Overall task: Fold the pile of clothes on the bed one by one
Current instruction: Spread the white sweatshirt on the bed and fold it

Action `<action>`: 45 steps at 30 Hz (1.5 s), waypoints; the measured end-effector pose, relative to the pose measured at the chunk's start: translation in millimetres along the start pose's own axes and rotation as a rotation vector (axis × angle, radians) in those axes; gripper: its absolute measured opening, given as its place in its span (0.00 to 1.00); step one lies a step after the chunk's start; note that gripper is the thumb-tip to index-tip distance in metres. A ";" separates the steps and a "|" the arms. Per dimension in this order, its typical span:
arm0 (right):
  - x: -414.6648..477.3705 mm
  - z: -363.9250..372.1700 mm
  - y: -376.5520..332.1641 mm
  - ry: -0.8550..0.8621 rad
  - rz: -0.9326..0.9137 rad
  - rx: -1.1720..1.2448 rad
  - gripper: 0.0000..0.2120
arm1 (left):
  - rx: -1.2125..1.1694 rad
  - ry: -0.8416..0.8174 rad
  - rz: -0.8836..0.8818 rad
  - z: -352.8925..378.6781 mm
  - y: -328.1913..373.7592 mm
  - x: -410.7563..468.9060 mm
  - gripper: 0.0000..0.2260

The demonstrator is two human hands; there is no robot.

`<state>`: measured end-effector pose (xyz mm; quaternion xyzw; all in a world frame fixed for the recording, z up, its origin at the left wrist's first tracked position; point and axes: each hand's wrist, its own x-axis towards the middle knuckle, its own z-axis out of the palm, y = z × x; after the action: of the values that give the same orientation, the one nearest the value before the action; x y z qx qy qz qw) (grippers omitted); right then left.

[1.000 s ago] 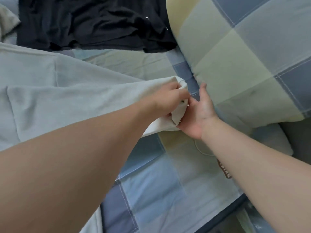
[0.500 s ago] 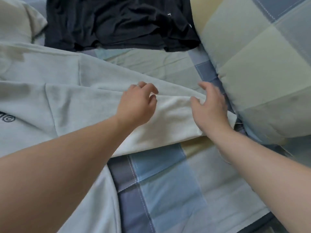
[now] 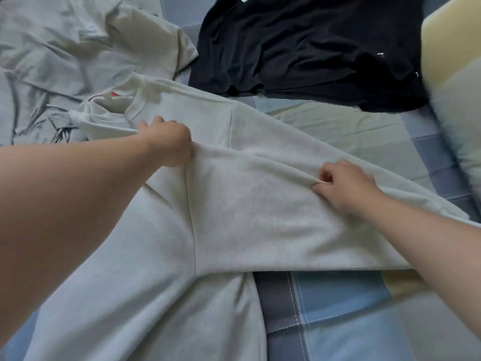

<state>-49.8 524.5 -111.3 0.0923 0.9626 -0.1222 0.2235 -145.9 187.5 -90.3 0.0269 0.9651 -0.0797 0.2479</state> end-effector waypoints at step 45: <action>146.0 31.2 -207.6 0.205 -0.126 -0.434 0.32 | -0.643 0.558 0.077 75.5 3.3 71.0 0.27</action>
<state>-214.2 335.9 -164.3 -0.0061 0.9878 0.0836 0.1309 -171.9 179.0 -190.3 0.0050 0.9692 0.2448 -0.0243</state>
